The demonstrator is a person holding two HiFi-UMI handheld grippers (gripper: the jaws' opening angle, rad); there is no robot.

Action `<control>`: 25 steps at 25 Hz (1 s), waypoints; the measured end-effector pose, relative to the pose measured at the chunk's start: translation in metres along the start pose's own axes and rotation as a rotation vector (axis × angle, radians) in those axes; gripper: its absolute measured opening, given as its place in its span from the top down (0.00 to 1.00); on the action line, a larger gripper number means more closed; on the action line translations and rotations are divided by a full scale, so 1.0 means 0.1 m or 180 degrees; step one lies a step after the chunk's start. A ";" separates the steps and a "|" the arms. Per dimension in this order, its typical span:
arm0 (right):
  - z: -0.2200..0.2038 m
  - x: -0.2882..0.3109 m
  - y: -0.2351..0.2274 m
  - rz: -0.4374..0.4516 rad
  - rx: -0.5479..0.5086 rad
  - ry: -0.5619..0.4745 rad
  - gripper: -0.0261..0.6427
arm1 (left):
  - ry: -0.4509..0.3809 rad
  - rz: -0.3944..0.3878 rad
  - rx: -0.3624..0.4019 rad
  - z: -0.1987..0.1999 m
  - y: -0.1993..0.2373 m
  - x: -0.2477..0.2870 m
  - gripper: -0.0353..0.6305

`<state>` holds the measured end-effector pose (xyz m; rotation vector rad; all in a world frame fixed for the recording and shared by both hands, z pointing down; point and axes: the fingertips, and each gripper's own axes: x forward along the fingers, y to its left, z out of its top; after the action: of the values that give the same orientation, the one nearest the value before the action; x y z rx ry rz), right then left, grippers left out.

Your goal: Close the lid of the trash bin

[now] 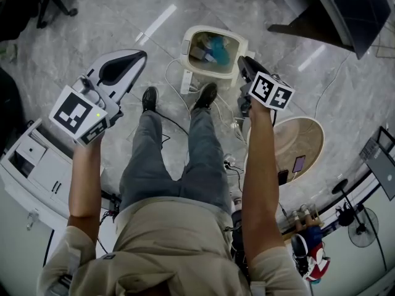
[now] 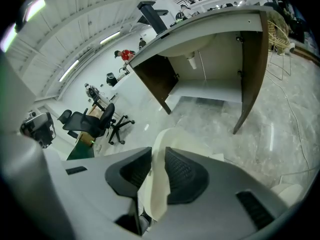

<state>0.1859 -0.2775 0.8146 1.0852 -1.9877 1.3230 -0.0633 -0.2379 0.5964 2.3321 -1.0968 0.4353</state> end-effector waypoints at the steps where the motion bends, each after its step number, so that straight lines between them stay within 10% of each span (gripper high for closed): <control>1: -0.01 0.03 0.02 -0.0002 -0.0018 0.0016 0.83 | -0.0005 0.0011 -0.0013 -0.01 0.02 -0.02 0.92; 25: -0.32 0.76 0.48 -0.0040 -0.0289 0.0356 0.83 | -0.0076 0.0163 -0.0258 -0.43 0.59 -0.47 0.92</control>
<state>0.1030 -0.2638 0.8611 0.9590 -1.9361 1.2465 -0.1415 -0.2155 0.6266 2.2484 -1.1658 0.3758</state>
